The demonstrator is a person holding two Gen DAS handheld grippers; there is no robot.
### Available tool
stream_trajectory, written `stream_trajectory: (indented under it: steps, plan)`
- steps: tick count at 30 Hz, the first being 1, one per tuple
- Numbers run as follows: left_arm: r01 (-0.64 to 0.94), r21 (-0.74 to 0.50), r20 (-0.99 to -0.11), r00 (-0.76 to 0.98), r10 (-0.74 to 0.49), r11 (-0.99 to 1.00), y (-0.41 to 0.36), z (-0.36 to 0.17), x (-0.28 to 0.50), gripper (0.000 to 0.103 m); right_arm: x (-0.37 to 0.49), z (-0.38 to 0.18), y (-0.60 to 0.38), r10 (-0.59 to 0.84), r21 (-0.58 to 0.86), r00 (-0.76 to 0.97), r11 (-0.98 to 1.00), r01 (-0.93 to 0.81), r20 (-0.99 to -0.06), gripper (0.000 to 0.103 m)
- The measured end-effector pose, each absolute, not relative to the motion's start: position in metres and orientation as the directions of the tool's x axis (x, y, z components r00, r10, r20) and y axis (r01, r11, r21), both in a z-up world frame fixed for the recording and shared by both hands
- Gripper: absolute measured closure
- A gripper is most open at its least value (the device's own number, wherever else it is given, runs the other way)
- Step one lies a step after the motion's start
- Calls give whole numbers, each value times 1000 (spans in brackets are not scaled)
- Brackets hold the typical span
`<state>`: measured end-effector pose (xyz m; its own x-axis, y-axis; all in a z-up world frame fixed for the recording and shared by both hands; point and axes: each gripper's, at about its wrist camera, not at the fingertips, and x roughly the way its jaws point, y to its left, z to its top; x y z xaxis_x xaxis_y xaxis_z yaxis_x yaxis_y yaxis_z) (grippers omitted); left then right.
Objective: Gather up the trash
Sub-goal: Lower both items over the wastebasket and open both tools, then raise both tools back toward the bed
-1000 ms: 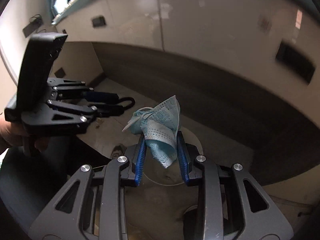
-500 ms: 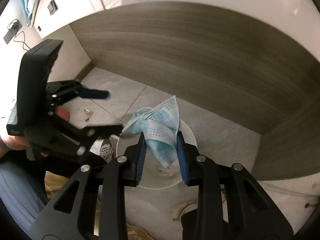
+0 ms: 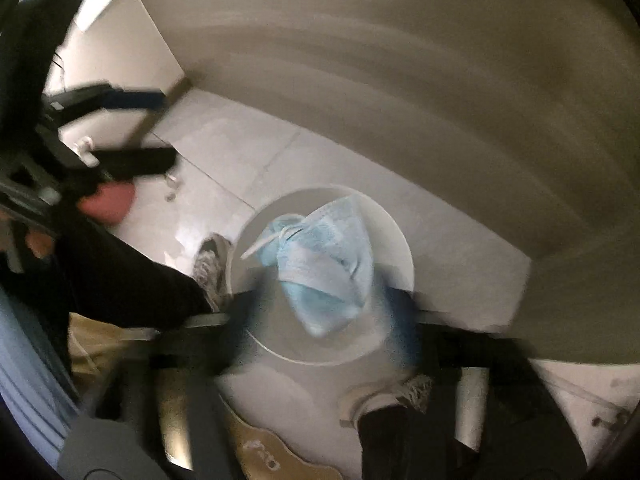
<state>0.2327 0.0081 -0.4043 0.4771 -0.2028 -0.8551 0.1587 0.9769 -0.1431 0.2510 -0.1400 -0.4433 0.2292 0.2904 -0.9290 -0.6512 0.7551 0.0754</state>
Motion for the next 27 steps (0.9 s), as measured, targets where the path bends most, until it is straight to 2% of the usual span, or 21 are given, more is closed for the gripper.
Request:
stream_trajectory:
  steps: [1, 5, 12, 19, 24, 27]
  plan:
    - [156, -142, -852, 483, -201, 977, 10, -405, 233, 6, 250, -443, -143, 279, 53, 255, 764, -643, -926, 8]
    - [166, -133, -836, 511, -200, 977, 16, -391, 224, 6, 246, -427, -152, 281, 41, 299, 787, -616, -912, 8]
    - [177, -126, -806, 556, -205, 976, 18, -352, 198, 6, 235, -373, -179, 349, 106, 366, 832, -544, -863, 7]
    - [205, -79, -752, 630, -194, 975, 7, -271, 164, 6, 186, -275, -183, 422, 114, 461, 821, -559, -781, 5]
    - [212, -46, -717, 673, -180, 976, -3, -208, 145, 6, 148, -185, -182, 487, 56, 566, 788, -613, -665, 5]
    - [195, -51, -693, 700, -175, 980, -2, -172, 145, 6, 143, -136, -181, 479, 0, 629, 796, -606, -612, 5]
